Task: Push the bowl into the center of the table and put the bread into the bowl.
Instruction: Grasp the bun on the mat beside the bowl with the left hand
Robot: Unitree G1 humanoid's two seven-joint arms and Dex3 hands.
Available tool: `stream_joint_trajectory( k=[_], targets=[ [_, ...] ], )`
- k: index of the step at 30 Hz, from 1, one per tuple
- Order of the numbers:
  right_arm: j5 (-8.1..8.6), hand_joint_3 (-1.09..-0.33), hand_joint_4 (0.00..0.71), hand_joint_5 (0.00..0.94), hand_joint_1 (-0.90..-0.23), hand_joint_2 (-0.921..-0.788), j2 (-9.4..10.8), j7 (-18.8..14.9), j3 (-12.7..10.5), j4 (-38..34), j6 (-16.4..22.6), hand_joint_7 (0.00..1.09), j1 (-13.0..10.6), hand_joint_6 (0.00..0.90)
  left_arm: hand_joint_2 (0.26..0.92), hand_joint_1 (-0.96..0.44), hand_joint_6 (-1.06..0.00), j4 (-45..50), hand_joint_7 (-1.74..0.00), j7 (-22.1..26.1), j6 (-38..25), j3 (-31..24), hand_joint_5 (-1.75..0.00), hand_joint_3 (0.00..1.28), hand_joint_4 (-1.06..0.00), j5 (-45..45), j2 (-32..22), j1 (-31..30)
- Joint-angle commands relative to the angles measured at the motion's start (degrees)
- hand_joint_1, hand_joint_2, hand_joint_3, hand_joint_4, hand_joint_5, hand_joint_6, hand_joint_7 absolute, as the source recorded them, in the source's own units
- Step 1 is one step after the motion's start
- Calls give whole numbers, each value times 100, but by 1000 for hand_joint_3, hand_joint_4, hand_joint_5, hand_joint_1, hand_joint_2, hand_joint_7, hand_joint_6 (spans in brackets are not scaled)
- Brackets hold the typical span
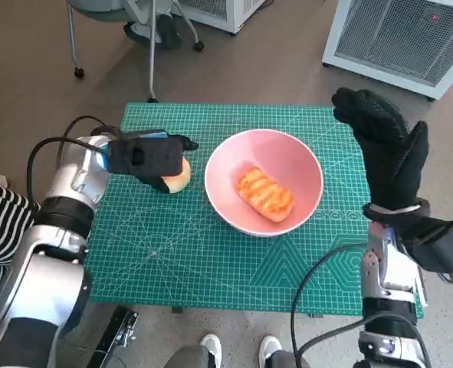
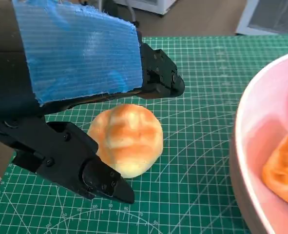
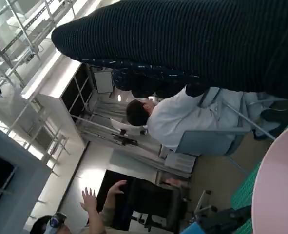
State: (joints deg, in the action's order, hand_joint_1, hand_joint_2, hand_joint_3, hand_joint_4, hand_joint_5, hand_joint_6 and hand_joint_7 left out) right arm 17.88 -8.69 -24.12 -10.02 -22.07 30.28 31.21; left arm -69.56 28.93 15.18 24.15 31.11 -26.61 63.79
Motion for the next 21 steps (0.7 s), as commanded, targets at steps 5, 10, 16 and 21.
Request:
stream_joint_trajectory(
  k=[5, 10, 16, 21],
  targets=[
    [-31, -648, 199, 0, -720, -921, -53, -52, 12, -20, -52, 375, -137, 107, 784, -113, -453, -262, -42, -522, -66, 190, -30, 11, -288, 248, 168, 95],
    [-18, -652, 199, 0, -719, -921, -68, -59, 5, -6, -61, 374, -149, 108, 818, -85, -560, -342, -65, -791, -95, 326, -57, 18, -460, 417, 200, 72],
    [-20, -655, 199, 0, -718, -921, -67, -49, -1, 7, -65, 374, -168, 108, 861, -43, -735, -446, -135, -1062, -141, 489, -131, 19, -734, 619, 218, 74],
    [-13, -655, 199, 0, -718, -921, -69, -48, -4, 16, -74, 373, -177, 108, 907, -99, -595, -484, -1017, -1163, -176, 584, -742, 107, -701, 712, 201, 108]
  ],
)
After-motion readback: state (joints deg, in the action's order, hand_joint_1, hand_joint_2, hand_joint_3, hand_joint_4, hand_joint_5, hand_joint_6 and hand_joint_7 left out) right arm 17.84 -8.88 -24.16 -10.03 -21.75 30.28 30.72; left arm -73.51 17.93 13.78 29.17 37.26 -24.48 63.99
